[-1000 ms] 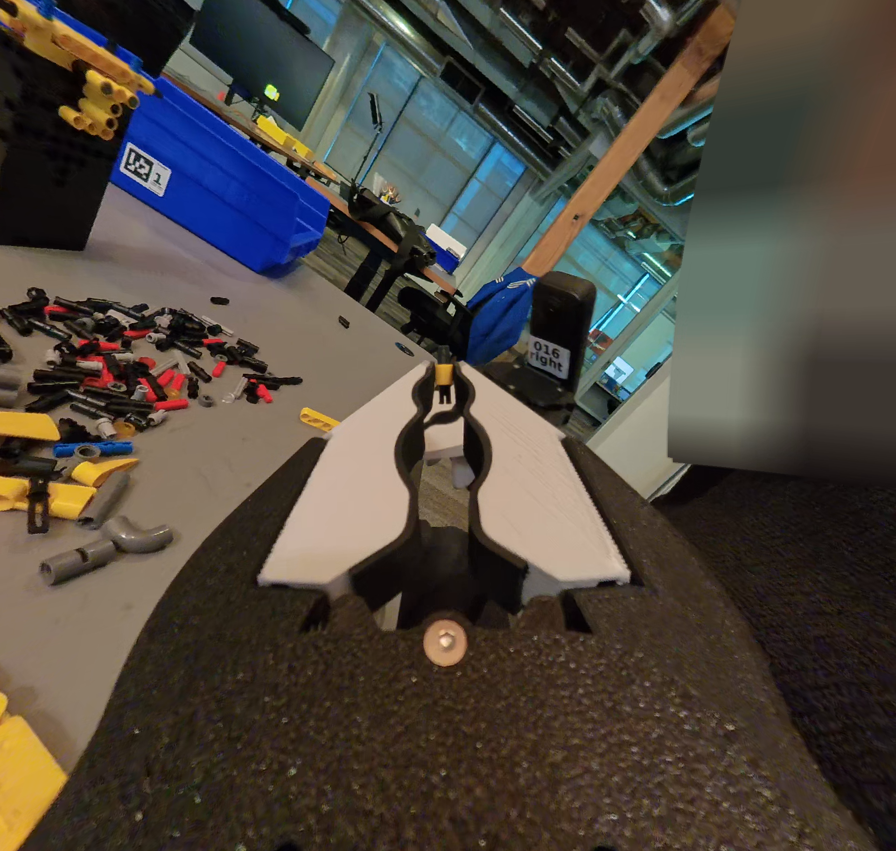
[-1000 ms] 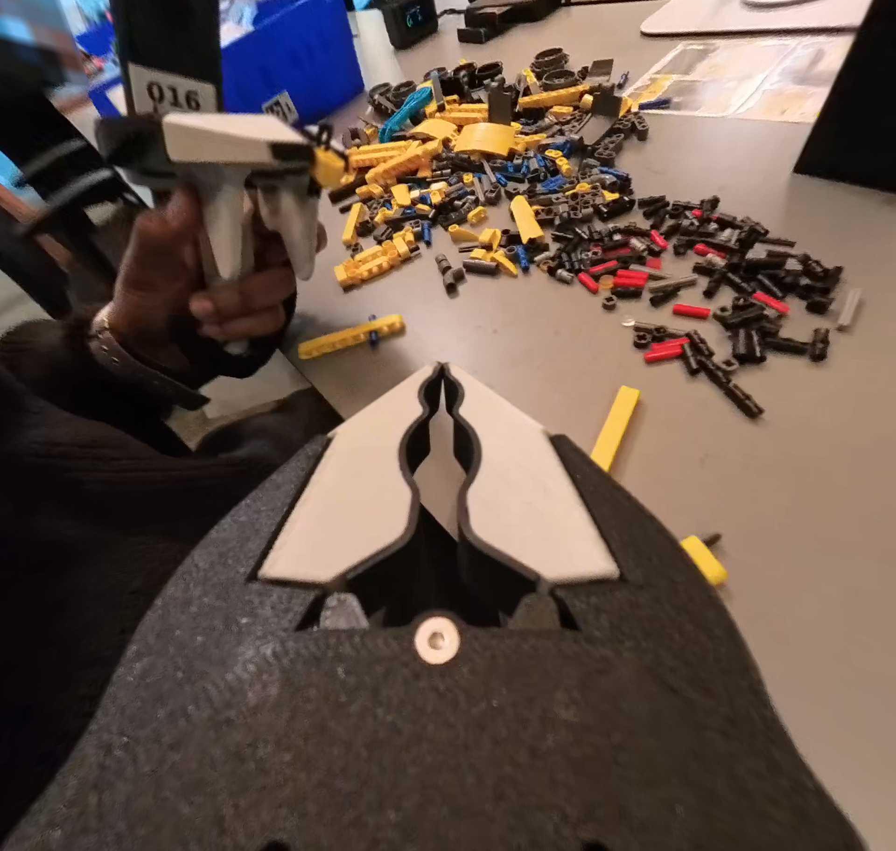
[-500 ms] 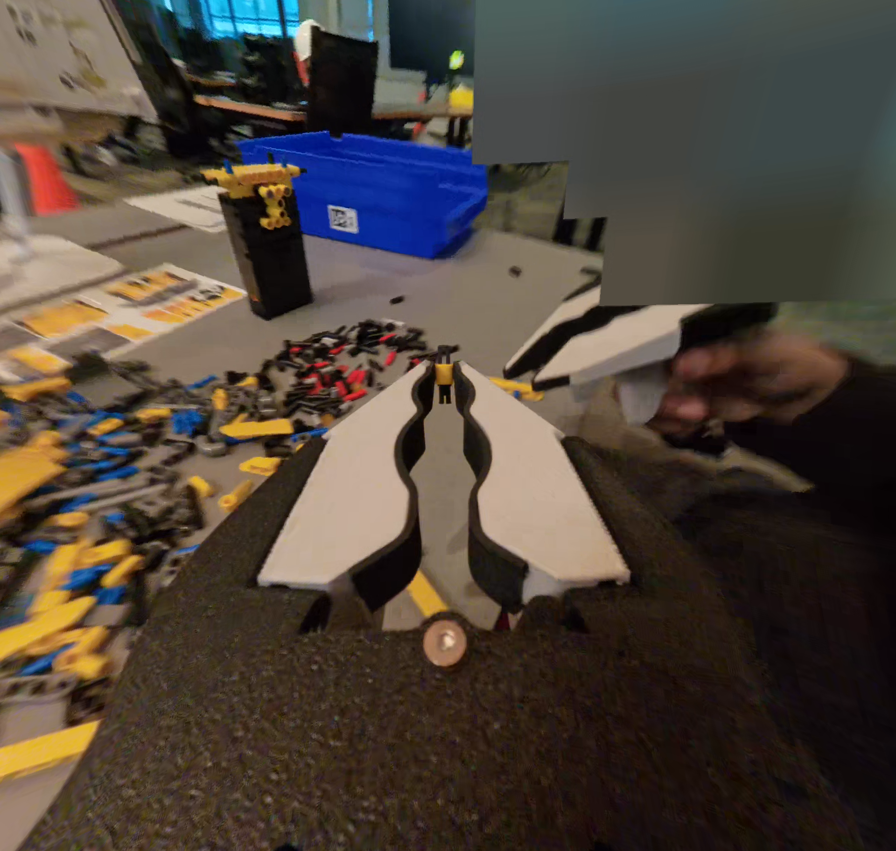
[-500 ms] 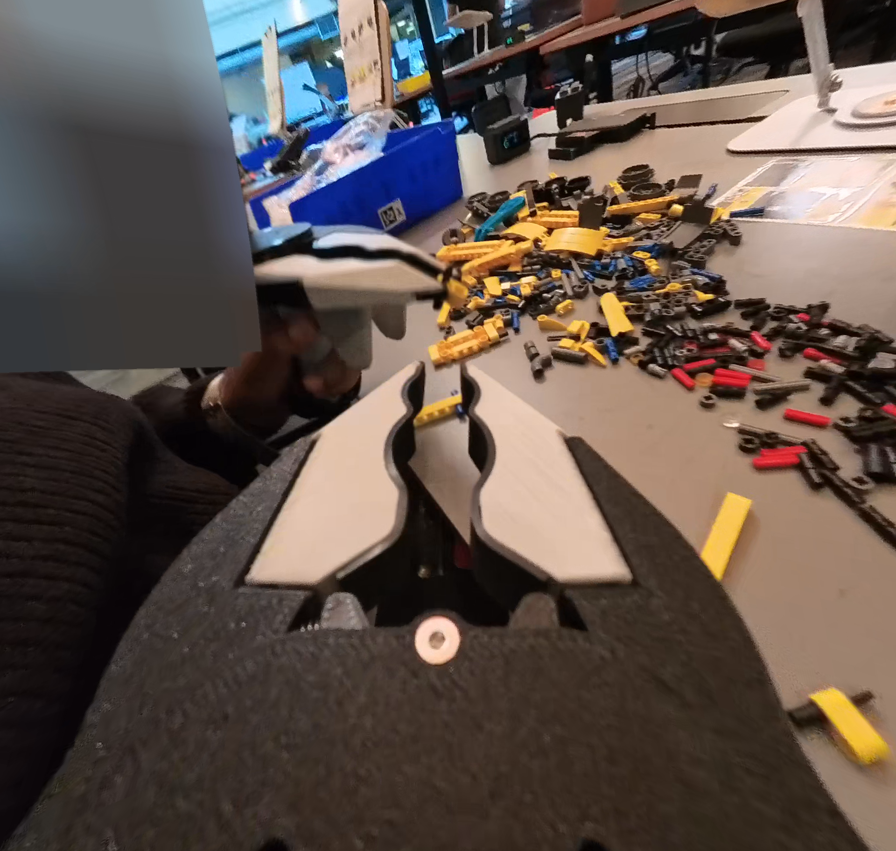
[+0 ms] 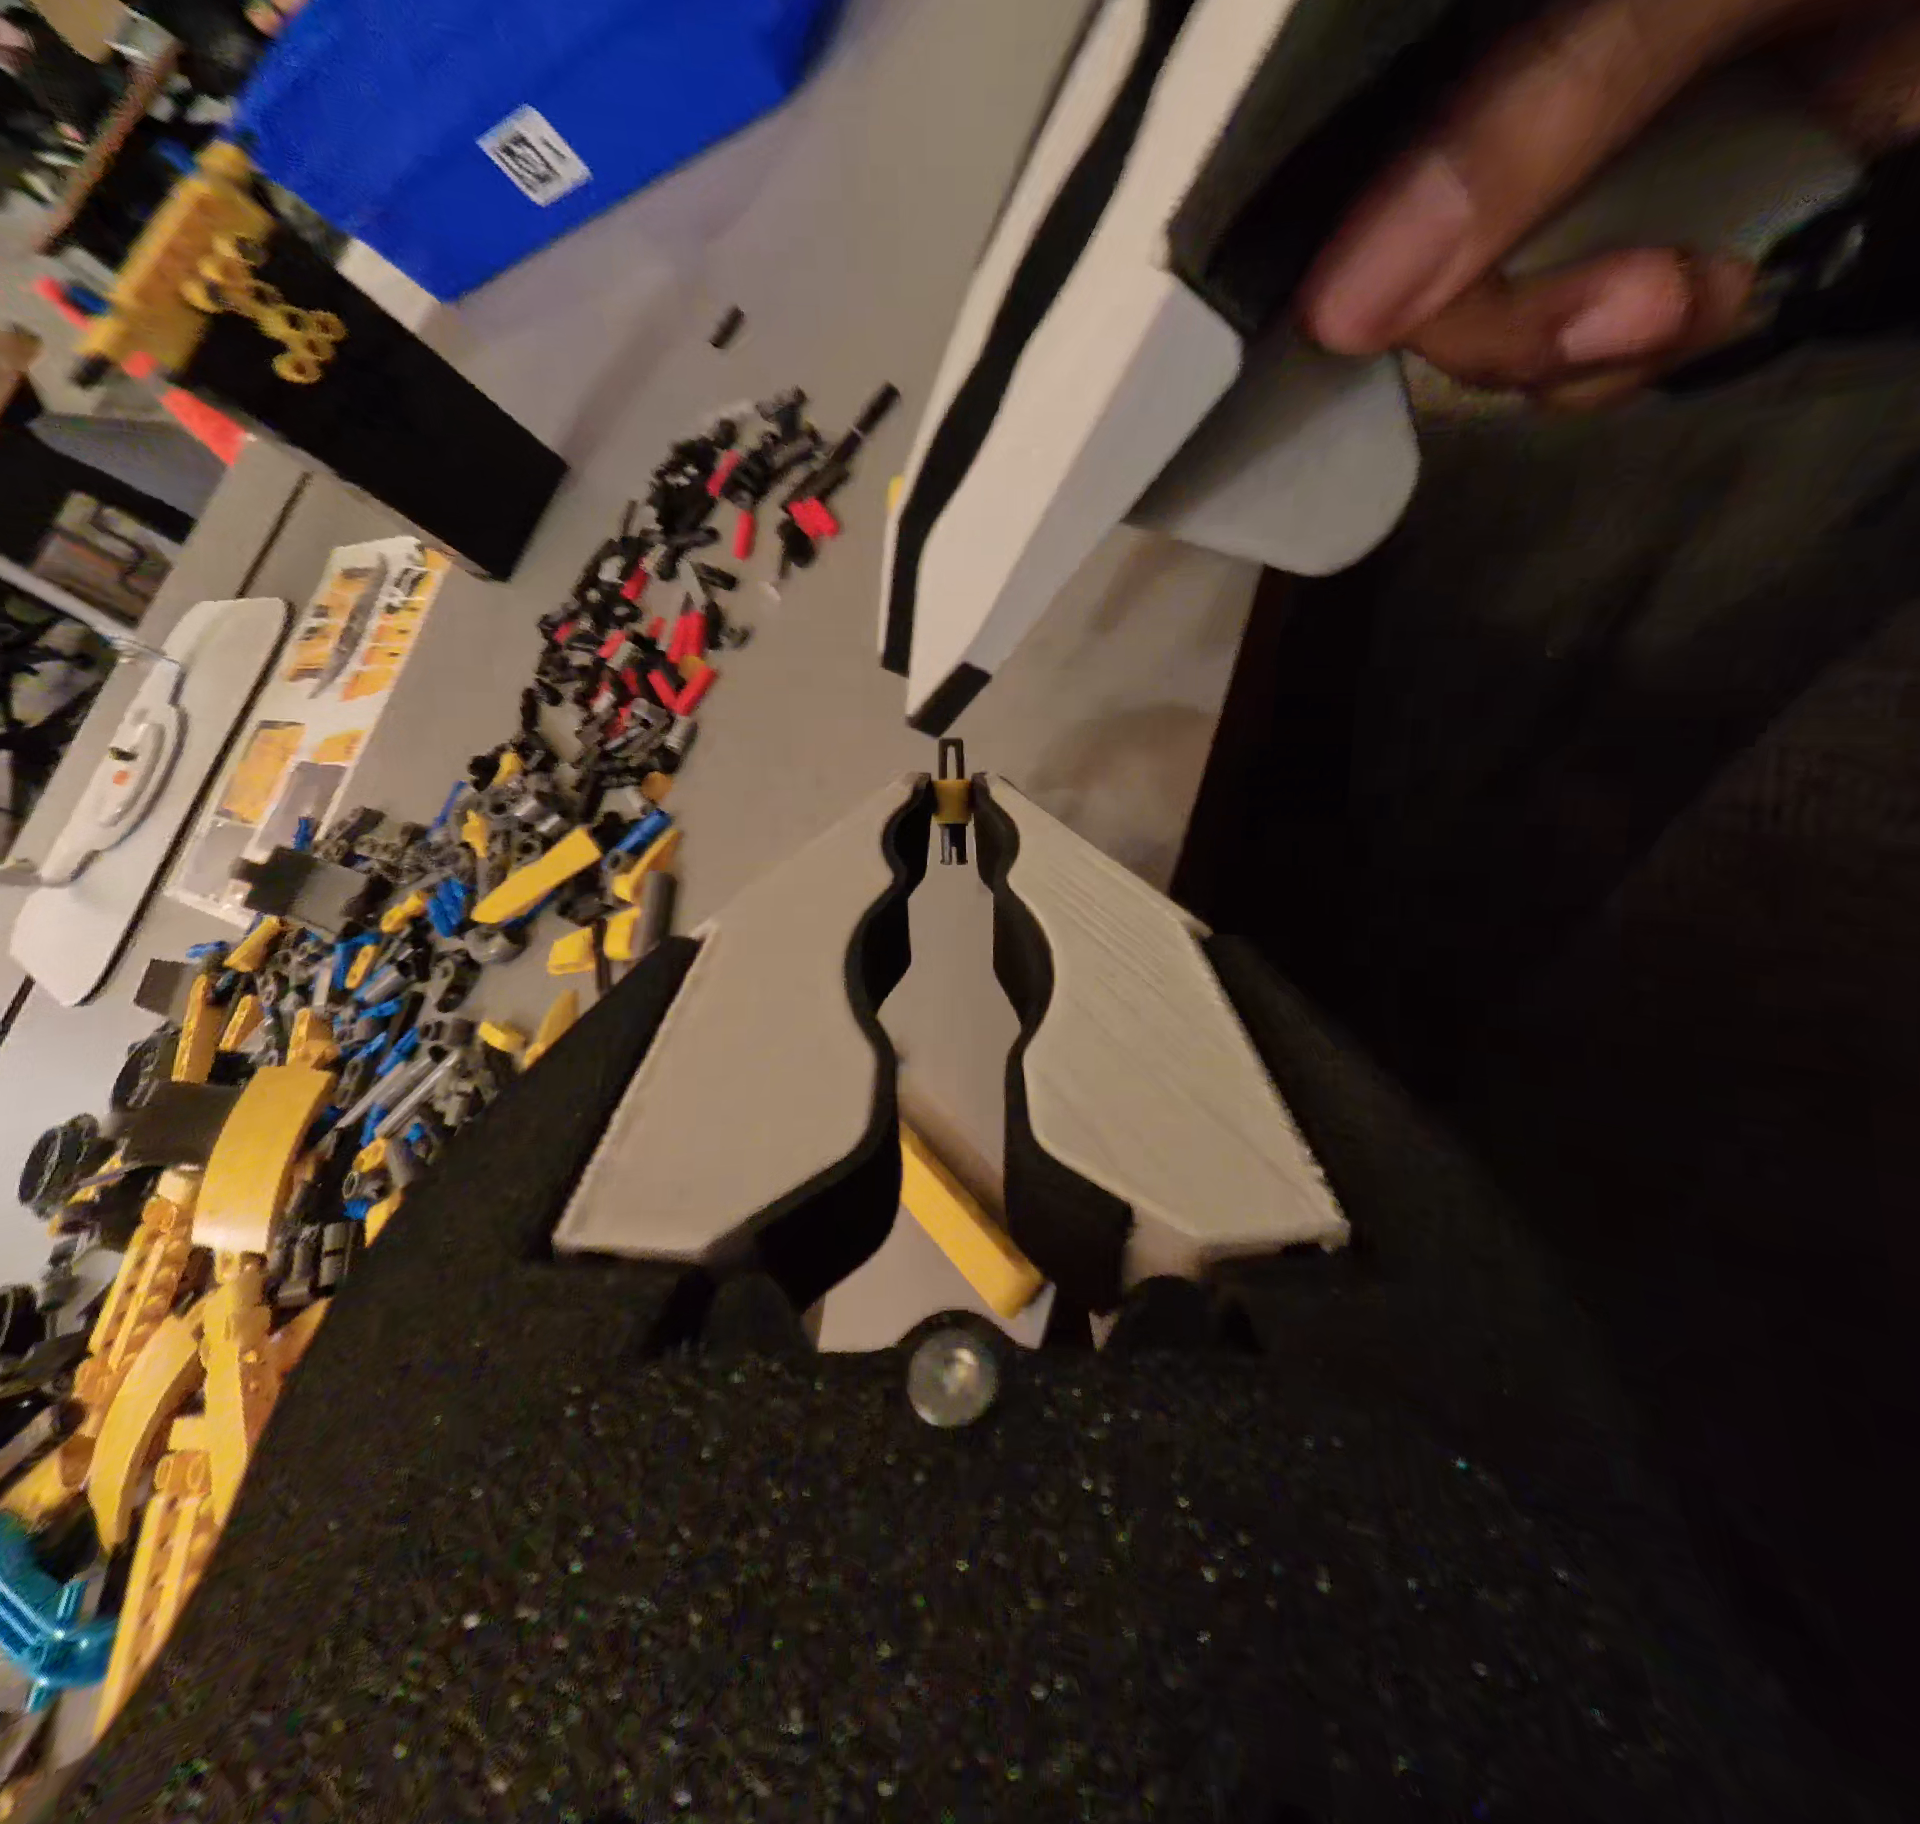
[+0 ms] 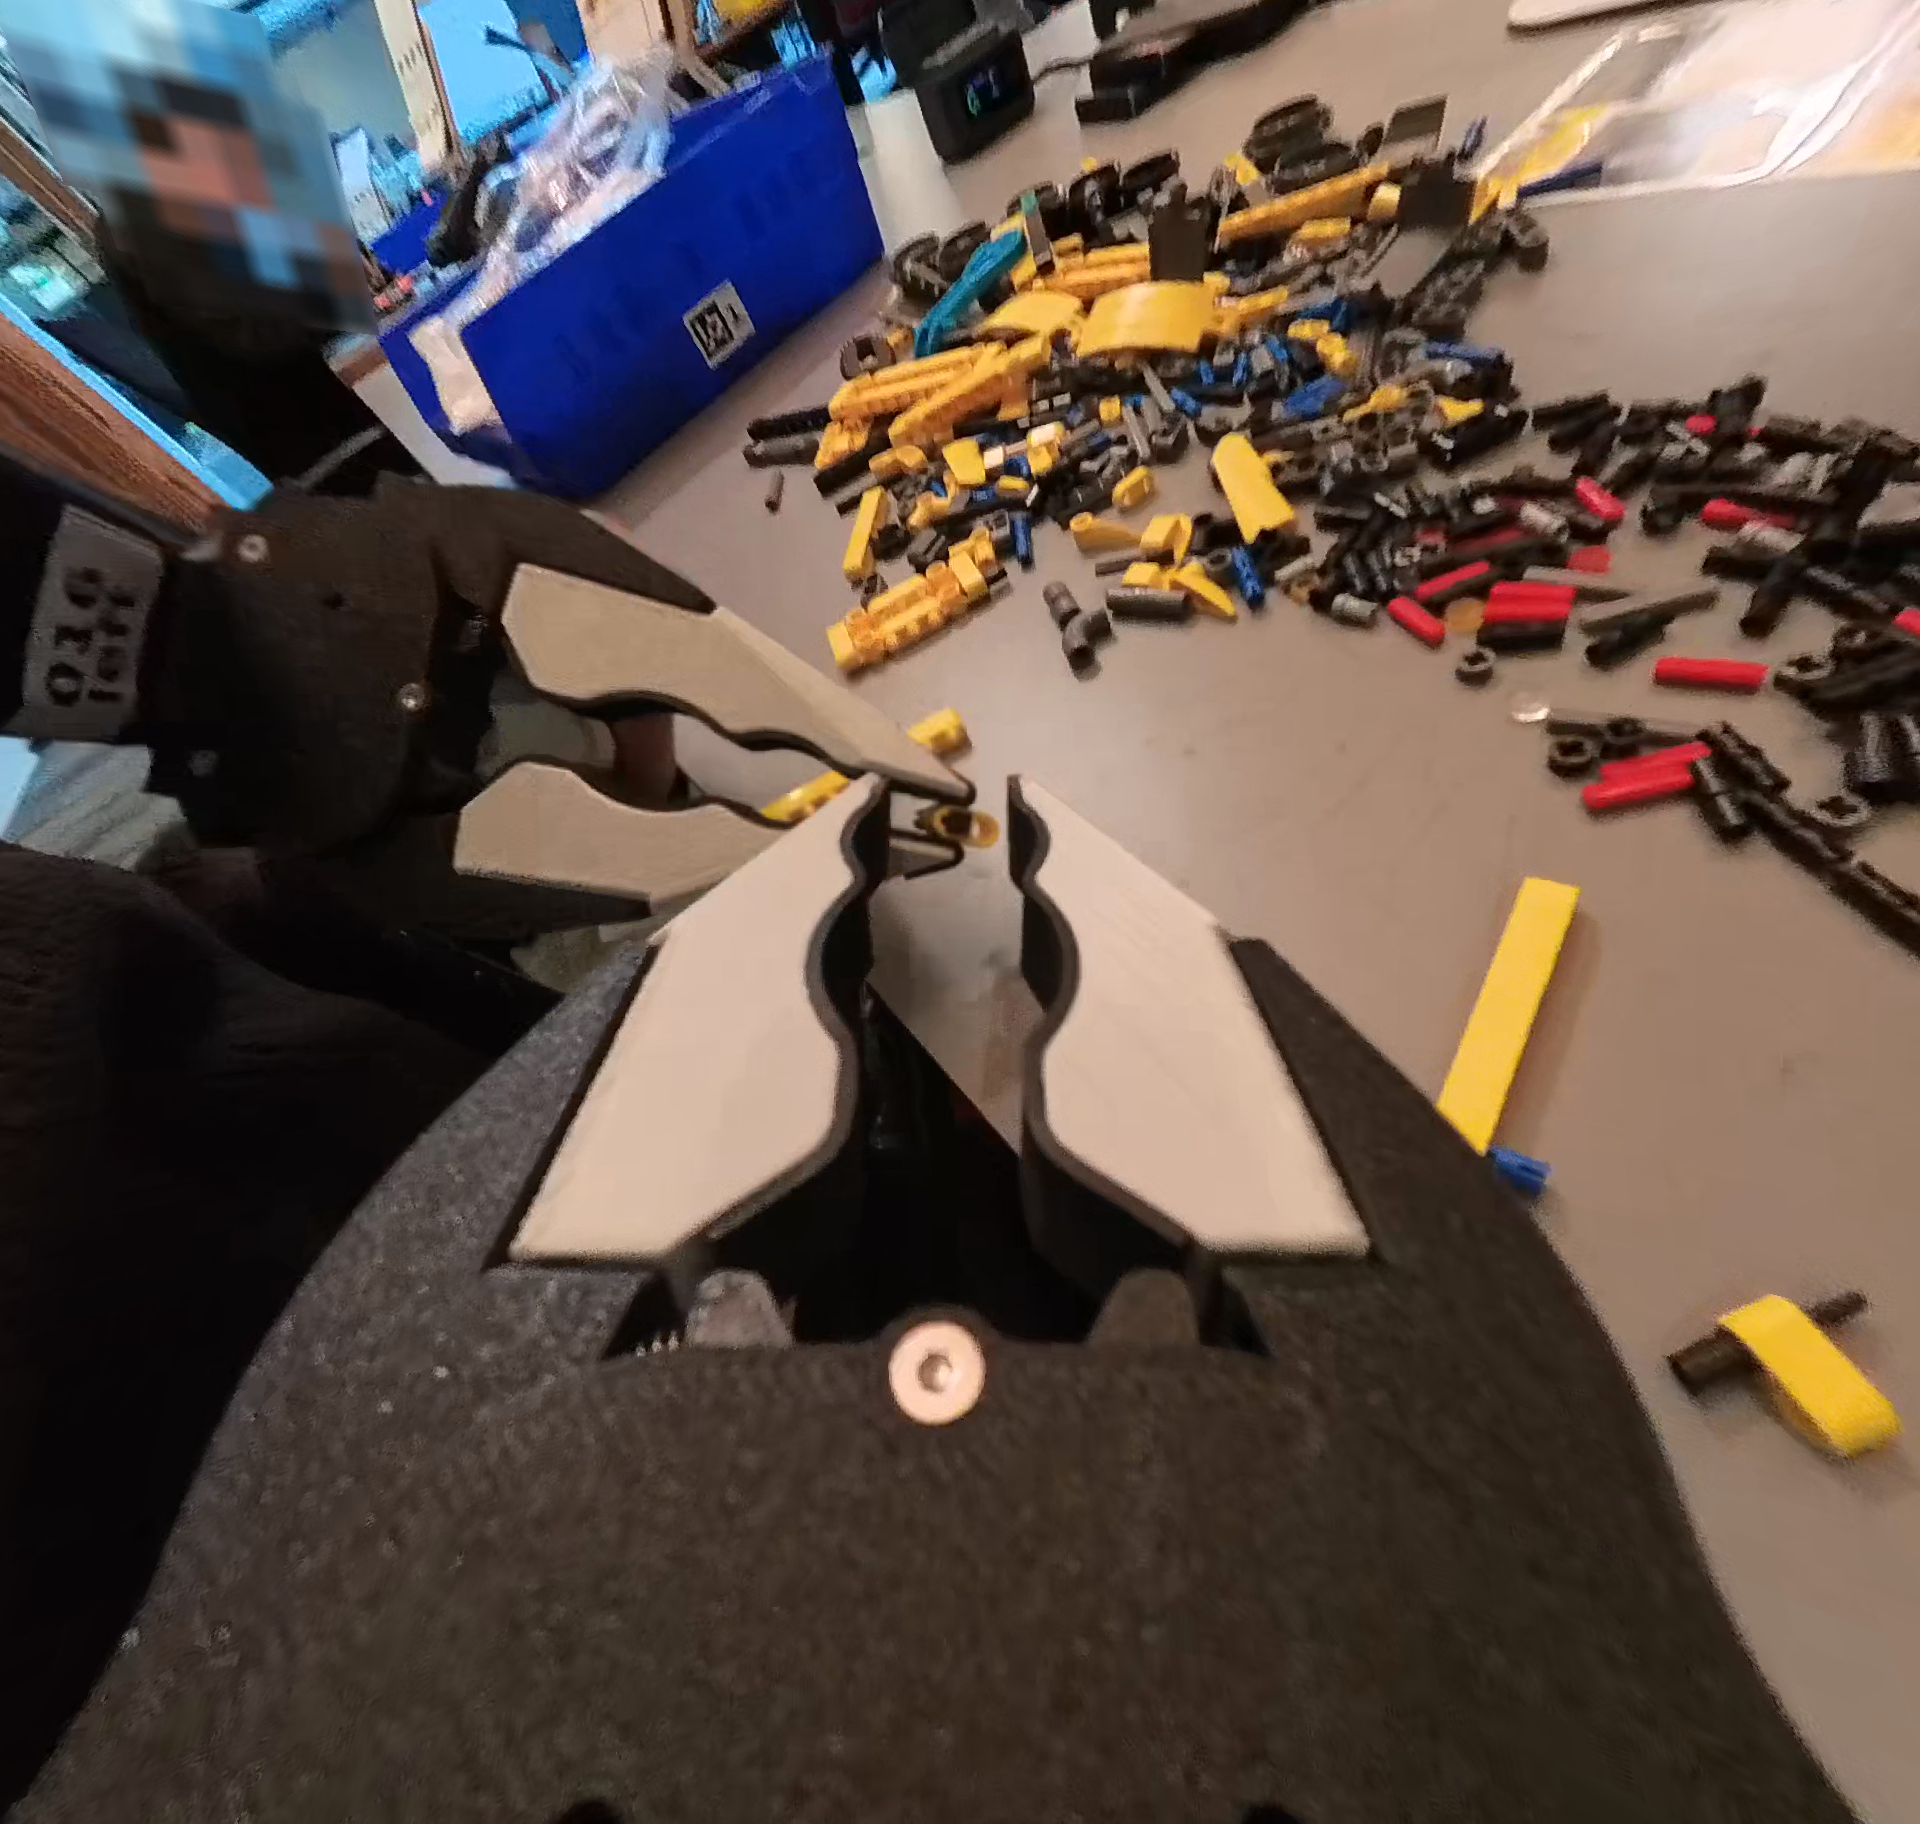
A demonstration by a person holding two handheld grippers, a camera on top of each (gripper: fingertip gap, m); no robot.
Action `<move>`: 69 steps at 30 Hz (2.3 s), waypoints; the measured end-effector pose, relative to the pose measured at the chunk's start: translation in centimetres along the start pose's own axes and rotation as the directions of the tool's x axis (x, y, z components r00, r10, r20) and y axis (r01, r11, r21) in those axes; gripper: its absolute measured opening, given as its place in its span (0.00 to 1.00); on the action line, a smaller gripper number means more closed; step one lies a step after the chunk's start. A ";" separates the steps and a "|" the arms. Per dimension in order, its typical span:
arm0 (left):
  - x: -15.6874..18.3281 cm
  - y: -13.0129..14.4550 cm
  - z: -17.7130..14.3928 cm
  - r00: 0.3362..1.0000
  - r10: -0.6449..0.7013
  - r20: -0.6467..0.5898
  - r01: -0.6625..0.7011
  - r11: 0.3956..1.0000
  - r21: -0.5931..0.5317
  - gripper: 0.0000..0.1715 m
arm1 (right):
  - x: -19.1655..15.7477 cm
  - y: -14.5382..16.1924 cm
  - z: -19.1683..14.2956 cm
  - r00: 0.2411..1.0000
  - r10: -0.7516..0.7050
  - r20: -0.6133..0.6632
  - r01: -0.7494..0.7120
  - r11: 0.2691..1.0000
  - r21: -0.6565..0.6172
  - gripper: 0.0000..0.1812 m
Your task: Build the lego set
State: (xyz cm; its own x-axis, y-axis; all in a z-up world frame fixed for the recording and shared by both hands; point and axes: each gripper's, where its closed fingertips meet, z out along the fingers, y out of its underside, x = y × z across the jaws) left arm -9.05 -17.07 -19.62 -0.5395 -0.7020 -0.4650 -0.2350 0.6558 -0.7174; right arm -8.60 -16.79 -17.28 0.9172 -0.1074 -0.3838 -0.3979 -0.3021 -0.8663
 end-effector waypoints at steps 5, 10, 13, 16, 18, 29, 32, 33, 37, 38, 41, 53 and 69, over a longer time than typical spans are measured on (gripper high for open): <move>0.9 0.8 0.3 0.998 0.017 -0.055 -0.020 0.999 -0.045 0.06 | 0.2 1.5 0.7 0.996 -0.075 -0.039 0.071 0.993 -0.094 0.12; -0.2 0.9 -1.0 0.995 -0.074 -0.068 0.072 0.997 -0.030 0.15 | 0.2 2.1 1.1 0.991 -0.127 -0.049 0.119 0.983 -0.137 0.11; -1.4 1.3 -2.4 0.991 -0.129 -0.046 0.128 0.992 -0.019 0.15 | 0.3 1.8 0.7 0.987 -0.150 -0.051 0.143 0.981 -0.131 0.11; -1.7 1.9 -3.5 0.968 -0.243 -0.067 0.242 0.970 -0.021 0.16 | 0.9 1.2 0.1 0.977 -0.202 -0.063 0.192 0.973 -0.131 0.11; -1.8 2.6 -3.9 0.947 -0.314 -0.067 0.312 0.949 -0.040 0.16 | 1.4 0.8 -0.1 0.966 -0.249 -0.070 0.236 0.958 -0.160 0.11; -1.6 1.6 -4.1 0.851 -0.499 -0.163 0.506 0.862 0.004 0.16 | 1.8 3.4 2.8 0.913 -0.408 0.003 0.372 0.832 -0.412 0.08; -1.5 1.5 -3.9 0.829 -0.526 -0.190 0.538 0.843 0.016 0.16 | 1.7 3.4 3.1 0.906 -0.423 -0.002 0.387 0.830 -0.401 0.04; -1.4 1.4 -3.9 0.821 -0.534 -0.201 0.549 0.836 0.018 0.16 | 1.5 3.3 3.1 0.908 -0.420 0.003 0.387 0.834 -0.394 0.04; -1.0 1.0 -3.9 0.727 -0.624 -0.286 0.652 0.758 0.002 0.15 | -0.6 0.7 2.9 0.900 -0.436 0.013 0.429 0.881 -0.198 0.04; -1.0 0.5 -4.1 0.667 -0.667 -0.332 0.709 0.705 0.006 0.14 | -1.4 -0.3 2.6 0.889 -0.458 0.005 0.455 0.882 -0.123 0.04; -1.8 -2.4 -5.7 0.353 -0.727 -0.589 0.903 0.430 0.010 0.14 | -2.8 -2.3 1.7 0.812 -0.578 -0.082 0.582 0.813 0.027 0.04; -2.5 -4.4 -7.6 0.040 -0.612 -0.790 0.982 0.171 -0.083 0.02 | -5.1 -4.6 -0.1 0.629 -0.741 -0.235 0.777 0.608 0.163 0.04; -3.0 -4.7 -7.5 0.137 -0.619 -0.774 0.980 0.198 0.015 0.02 | -5.4 -4.7 -0.8 0.632 -0.738 -0.236 0.775 0.605 0.181 0.04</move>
State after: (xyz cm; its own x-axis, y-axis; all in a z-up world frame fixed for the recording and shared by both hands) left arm -12.43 -15.97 -10.94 -0.5539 -0.2871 0.7815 -0.5631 -0.5623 -0.6056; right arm -11.71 -15.51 -10.87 0.8786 -0.0687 0.4726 0.4658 -0.0949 -0.8798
